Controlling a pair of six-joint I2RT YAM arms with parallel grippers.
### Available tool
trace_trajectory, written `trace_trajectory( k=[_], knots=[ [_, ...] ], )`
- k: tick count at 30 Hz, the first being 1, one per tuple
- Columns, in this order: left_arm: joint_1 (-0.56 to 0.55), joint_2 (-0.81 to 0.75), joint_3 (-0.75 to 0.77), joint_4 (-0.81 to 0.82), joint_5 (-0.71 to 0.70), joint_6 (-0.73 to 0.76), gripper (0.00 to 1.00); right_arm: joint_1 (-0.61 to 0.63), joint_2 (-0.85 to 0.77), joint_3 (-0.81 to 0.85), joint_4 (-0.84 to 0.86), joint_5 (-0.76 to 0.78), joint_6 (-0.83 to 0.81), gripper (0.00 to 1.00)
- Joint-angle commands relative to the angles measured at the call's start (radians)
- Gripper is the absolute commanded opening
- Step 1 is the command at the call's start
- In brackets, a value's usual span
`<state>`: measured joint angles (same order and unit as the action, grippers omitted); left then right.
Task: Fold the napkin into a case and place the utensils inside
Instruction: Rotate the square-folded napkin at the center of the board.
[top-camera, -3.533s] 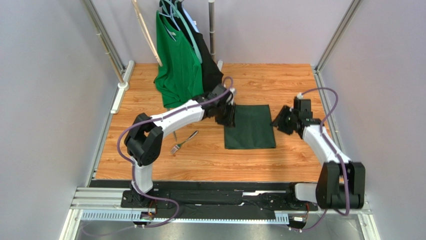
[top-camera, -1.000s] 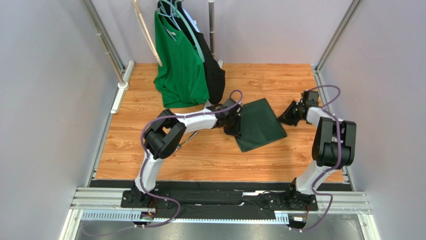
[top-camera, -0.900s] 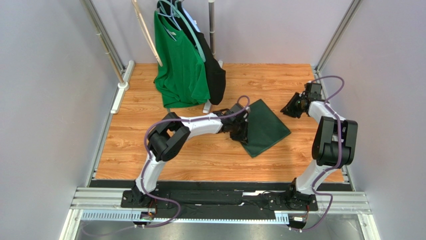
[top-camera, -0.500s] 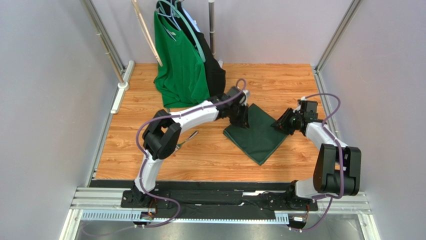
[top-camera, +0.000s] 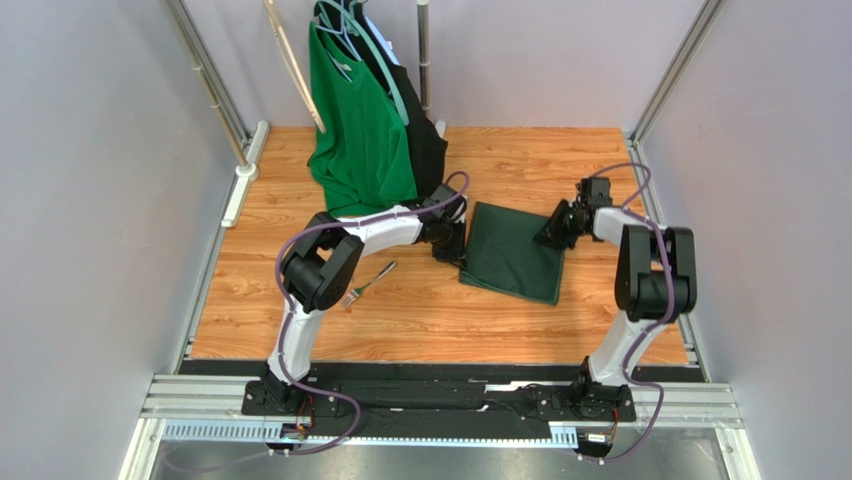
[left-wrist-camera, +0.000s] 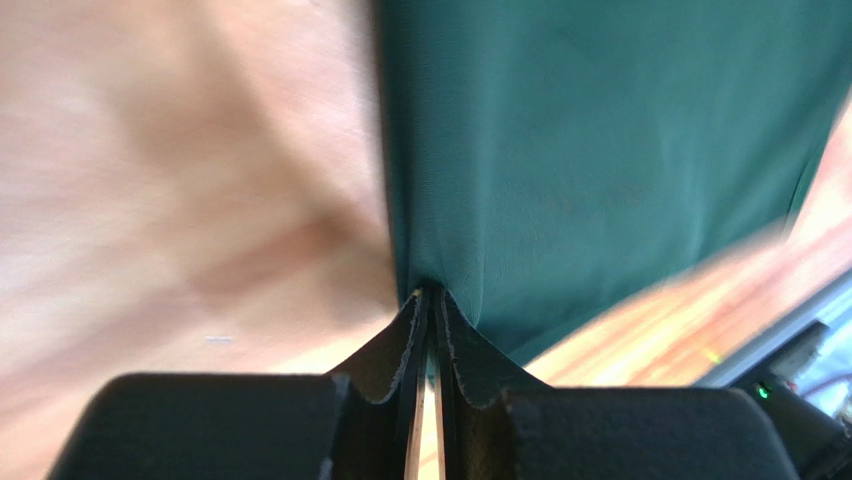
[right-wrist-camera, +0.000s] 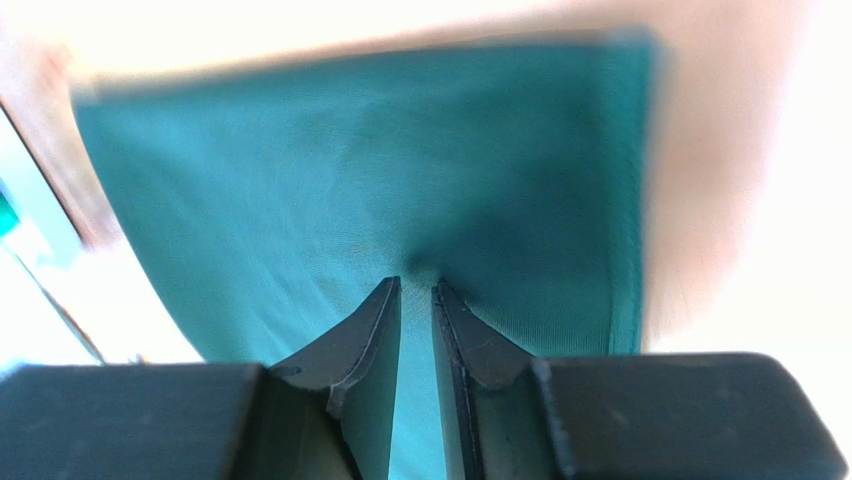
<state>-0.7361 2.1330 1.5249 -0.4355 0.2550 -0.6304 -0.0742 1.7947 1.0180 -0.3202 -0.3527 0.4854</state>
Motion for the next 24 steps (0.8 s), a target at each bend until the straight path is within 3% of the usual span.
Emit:
trace_trajectory(
  k=[1, 4, 7, 12, 16, 24],
  knots=[
    [-0.089, -0.024, -0.083, 0.056, 0.003, -0.041, 0.15, 0.036, 0.149, 0.236, -0.035, 0.103, -0.097, 0.25],
    [-0.121, -0.031, -0.068, 0.041, 0.015, -0.066, 0.15, 0.051, 0.201, 0.368, -0.187, 0.161, -0.139, 0.26],
    [-0.12, -0.073, -0.071, 0.044, -0.023, -0.052, 0.16, 0.051, 0.097, 0.369, -0.249, 0.245, -0.154, 0.31],
    [-0.118, -0.137, -0.011, -0.016, -0.03, -0.011, 0.22, 0.05, -0.107, 0.182, -0.368, 0.489, -0.053, 0.38],
    [-0.118, -0.15, 0.017, 0.018, 0.015, -0.022, 0.23, 0.045, -0.254, 0.007, -0.346, 0.5, -0.027, 0.41],
    [-0.123, -0.033, 0.018, 0.083, 0.124, -0.049, 0.17, 0.034, -0.307, -0.127, -0.276, 0.489, -0.045, 0.37]
  ],
)
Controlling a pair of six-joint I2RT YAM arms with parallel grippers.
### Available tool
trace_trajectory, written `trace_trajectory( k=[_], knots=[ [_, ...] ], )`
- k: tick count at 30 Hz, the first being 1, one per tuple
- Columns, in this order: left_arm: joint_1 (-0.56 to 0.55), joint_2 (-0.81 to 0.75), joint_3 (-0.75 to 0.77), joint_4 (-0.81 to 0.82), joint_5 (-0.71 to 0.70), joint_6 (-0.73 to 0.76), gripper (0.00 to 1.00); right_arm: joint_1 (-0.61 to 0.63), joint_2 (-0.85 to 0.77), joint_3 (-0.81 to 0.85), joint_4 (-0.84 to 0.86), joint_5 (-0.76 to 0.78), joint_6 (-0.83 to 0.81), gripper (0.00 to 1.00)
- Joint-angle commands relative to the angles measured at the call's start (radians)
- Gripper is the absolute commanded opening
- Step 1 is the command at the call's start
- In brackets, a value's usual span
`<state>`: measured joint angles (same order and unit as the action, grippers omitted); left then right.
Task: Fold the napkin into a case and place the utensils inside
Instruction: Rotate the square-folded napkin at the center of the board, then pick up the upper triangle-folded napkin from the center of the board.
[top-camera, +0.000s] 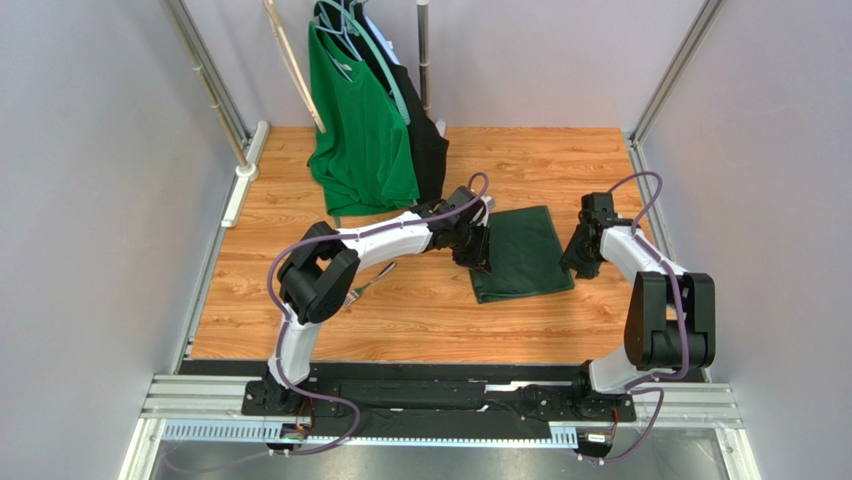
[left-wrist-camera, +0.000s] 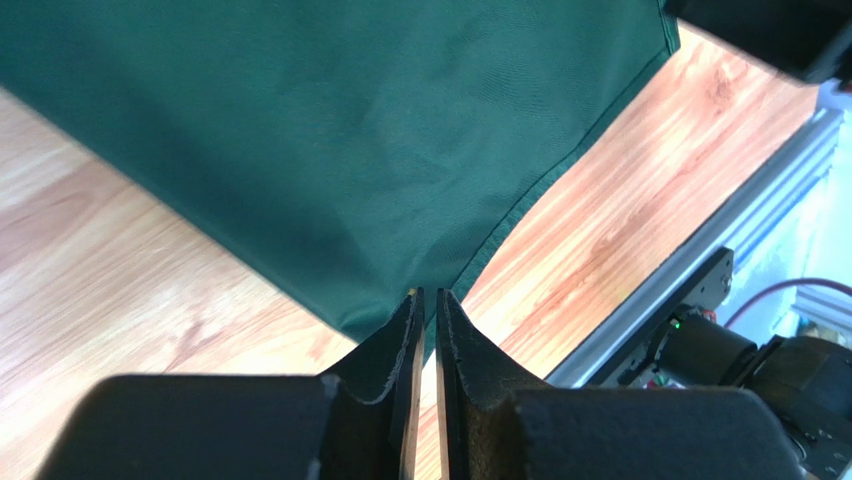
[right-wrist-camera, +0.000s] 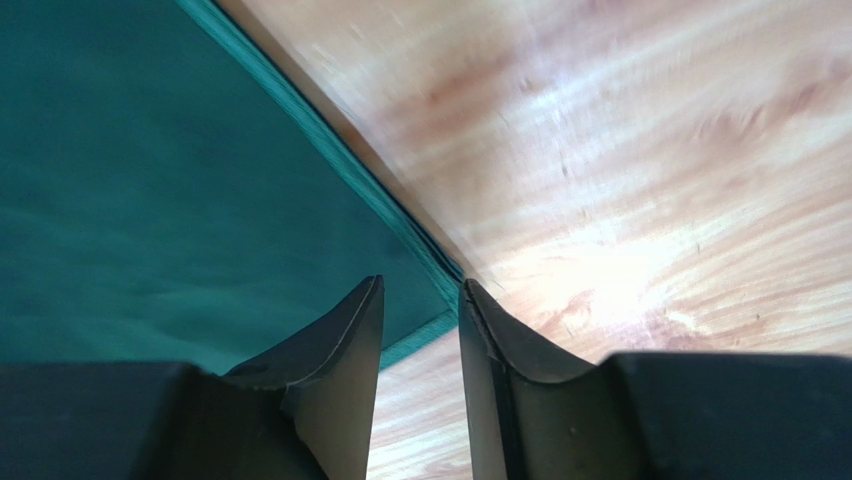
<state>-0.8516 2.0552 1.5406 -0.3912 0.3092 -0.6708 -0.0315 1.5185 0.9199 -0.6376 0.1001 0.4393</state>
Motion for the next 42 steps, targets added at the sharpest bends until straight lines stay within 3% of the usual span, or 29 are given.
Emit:
trace_trajectory(
  k=[1, 10, 20, 34, 40, 42],
  knots=[
    [-0.009, 0.043, -0.007, 0.049, 0.073, -0.01, 0.17, -0.01, -0.031, -0.038, 0.042, 0.035, -0.01, 0.37],
    [-0.02, 0.029, -0.048, 0.066, 0.057, -0.012, 0.17, -0.025, -0.015, -0.076, 0.079, 0.003, -0.028, 0.37],
    [-0.021, 0.016, -0.06, 0.061, 0.051, -0.001, 0.16, -0.027, -0.046, -0.111, 0.084, 0.001, -0.031, 0.28],
    [-0.027, 0.019, -0.068, 0.069, 0.056, -0.001, 0.16, -0.027, -0.106, -0.141, 0.062, 0.004, -0.033, 0.34],
    [-0.026, 0.011, -0.07, 0.068, 0.059, -0.003, 0.16, -0.039, -0.067, -0.138, 0.078, -0.019, -0.037, 0.31],
    [-0.027, 0.005, -0.068, 0.066, 0.057, -0.001, 0.16, -0.039, -0.073, -0.142, 0.081, -0.022, -0.037, 0.25]
  ],
)
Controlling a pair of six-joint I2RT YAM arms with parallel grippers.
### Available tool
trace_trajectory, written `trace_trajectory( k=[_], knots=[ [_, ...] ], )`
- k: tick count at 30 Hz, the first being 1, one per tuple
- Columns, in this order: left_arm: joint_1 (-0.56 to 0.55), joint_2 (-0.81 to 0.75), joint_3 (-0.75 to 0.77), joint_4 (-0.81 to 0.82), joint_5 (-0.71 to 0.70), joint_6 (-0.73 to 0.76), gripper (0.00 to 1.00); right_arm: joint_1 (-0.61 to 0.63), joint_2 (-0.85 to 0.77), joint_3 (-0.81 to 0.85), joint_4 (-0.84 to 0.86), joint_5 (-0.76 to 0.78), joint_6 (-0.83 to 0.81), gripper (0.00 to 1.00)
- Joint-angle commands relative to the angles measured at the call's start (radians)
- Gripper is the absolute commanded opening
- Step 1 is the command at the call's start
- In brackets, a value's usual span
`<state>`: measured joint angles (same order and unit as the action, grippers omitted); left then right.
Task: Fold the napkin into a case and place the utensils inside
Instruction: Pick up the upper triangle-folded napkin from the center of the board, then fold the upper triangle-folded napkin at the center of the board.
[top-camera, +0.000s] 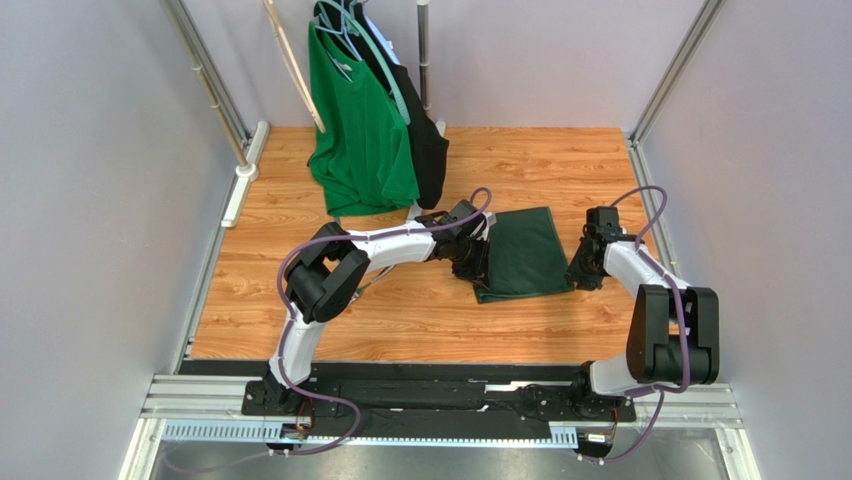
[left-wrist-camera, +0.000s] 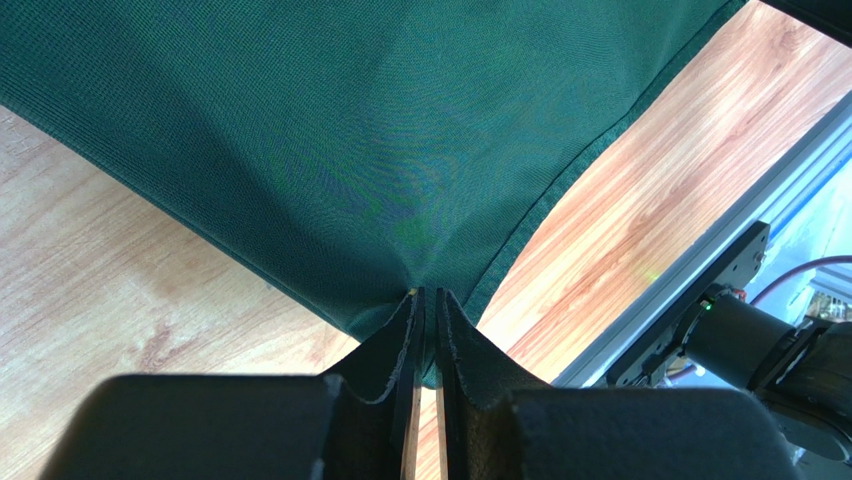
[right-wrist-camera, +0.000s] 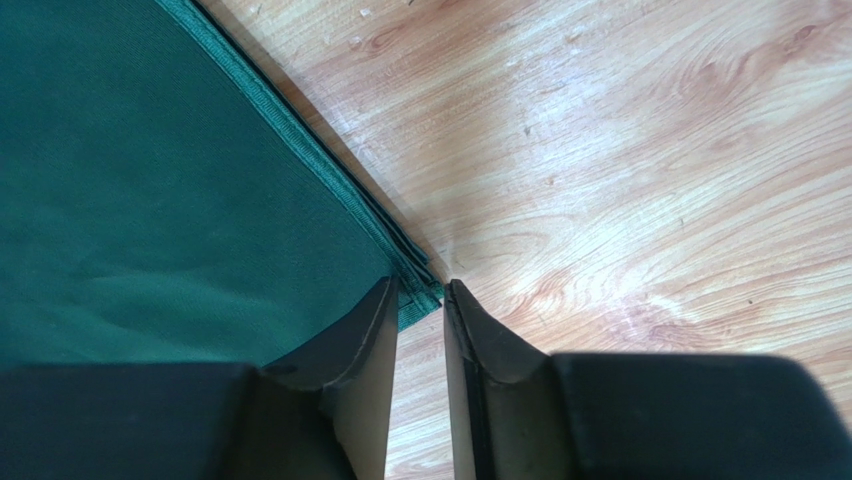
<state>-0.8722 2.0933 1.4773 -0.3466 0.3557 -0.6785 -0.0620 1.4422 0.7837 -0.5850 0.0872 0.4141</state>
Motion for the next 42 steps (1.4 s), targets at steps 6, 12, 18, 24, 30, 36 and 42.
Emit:
trace_trajectory(
  k=[6, 12, 18, 24, 30, 36, 42],
  knots=[
    [-0.01, -0.035, -0.002, 0.023, 0.017, 0.004, 0.16, -0.01, -0.005, -0.012, 0.027, -0.015, -0.014, 0.19],
    [-0.011, -0.045, -0.005, 0.018, 0.009, 0.008, 0.16, -0.01, -0.028, -0.011, 0.024, -0.015, -0.015, 0.05],
    [-0.011, -0.059, 0.008, 0.006, -0.007, 0.016, 0.16, 0.001, -0.078, 0.029, -0.012, -0.043, -0.011, 0.0],
    [0.001, -0.102, 0.021, -0.032, -0.041, 0.02, 0.17, 0.057, -0.094, 0.101, -0.038, -0.154, 0.009, 0.0],
    [0.117, -0.229, 0.002, -0.083, -0.109, 0.049, 0.22, 0.208, 0.072, 0.247, 0.057, -0.285, 0.023, 0.0],
    [0.151, -0.312, -0.055, -0.115, -0.188, 0.082, 0.26, 0.278, 0.36, 0.504, 0.128, -0.412, 0.071, 0.0],
    [0.154, -0.328, -0.089, -0.101, -0.182, 0.071, 0.26, 0.297, 0.486, 0.634, 0.142, -0.469, 0.092, 0.0]
  ],
)
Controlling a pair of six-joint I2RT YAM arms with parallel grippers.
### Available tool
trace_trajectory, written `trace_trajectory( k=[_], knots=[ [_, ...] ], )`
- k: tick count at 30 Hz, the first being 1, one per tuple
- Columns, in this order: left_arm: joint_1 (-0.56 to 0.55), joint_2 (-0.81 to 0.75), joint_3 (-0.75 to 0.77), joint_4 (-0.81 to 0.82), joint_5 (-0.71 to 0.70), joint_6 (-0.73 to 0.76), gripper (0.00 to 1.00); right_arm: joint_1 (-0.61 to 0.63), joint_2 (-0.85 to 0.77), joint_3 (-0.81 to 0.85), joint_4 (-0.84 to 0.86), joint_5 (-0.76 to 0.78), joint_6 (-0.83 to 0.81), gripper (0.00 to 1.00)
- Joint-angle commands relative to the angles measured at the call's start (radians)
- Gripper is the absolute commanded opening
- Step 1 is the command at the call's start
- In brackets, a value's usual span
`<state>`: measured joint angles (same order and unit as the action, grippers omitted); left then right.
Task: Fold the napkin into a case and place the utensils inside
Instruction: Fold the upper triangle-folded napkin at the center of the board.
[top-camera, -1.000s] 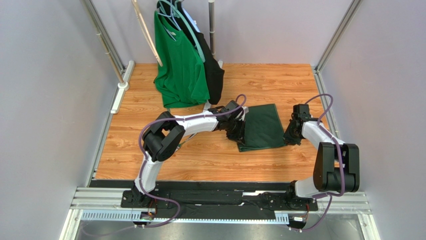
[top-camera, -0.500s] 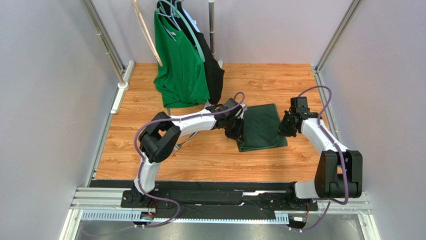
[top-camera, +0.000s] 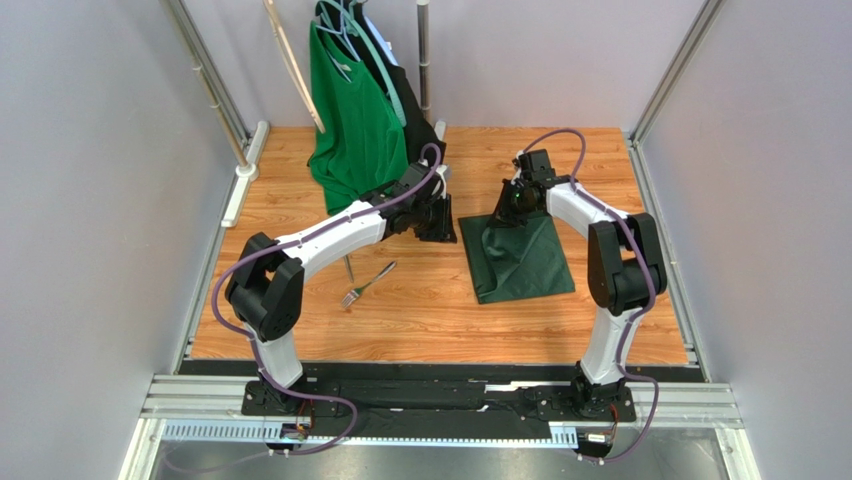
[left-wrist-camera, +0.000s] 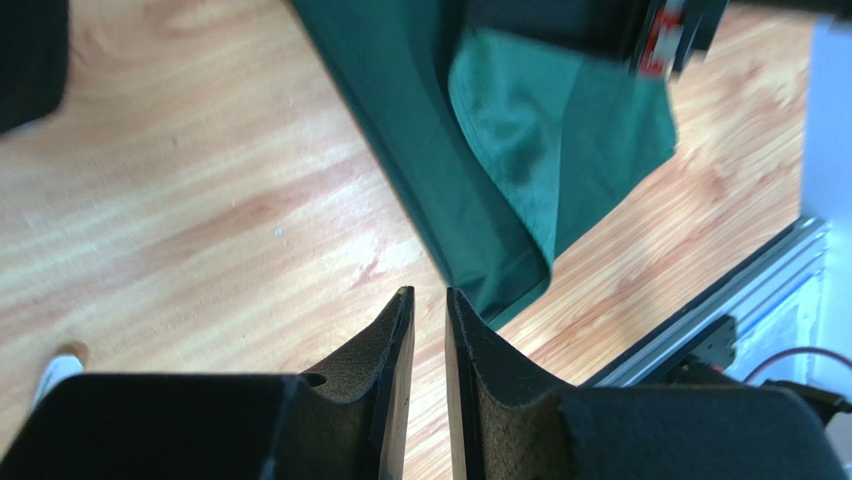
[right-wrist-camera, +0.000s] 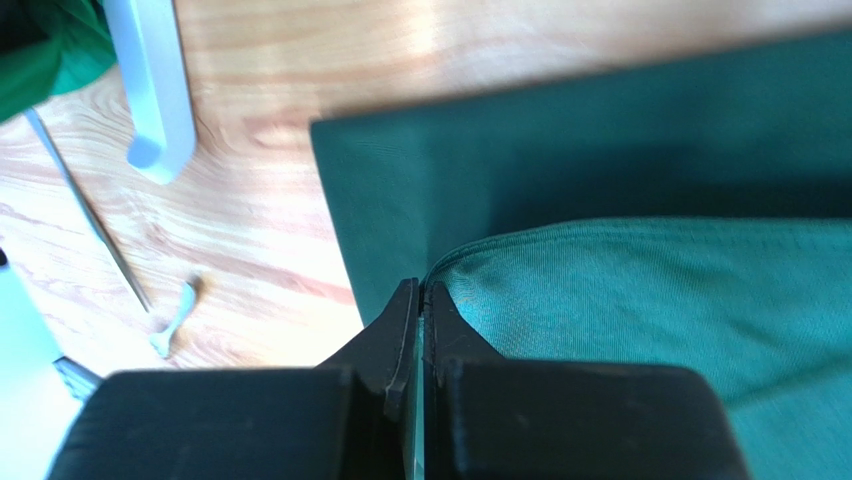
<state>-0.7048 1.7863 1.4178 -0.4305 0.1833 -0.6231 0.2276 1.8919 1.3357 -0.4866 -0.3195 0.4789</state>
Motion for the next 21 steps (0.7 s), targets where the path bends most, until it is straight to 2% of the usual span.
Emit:
trace_trajectory(
  k=[1, 7, 21],
  knots=[
    [-0.013, -0.018, -0.033, -0.013, -0.002, 0.016, 0.26, 0.009, 0.053, 0.088, 0.052, -0.066, 0.029, 0.0],
    [-0.013, 0.001, -0.037, -0.004, 0.004, 0.019, 0.26, 0.016, 0.133, 0.14, 0.079, -0.107, 0.058, 0.0],
    [-0.015, 0.036, -0.033, 0.022, 0.036, 0.011, 0.26, 0.03, 0.205, 0.224, 0.065, -0.136, 0.058, 0.0]
  ],
)
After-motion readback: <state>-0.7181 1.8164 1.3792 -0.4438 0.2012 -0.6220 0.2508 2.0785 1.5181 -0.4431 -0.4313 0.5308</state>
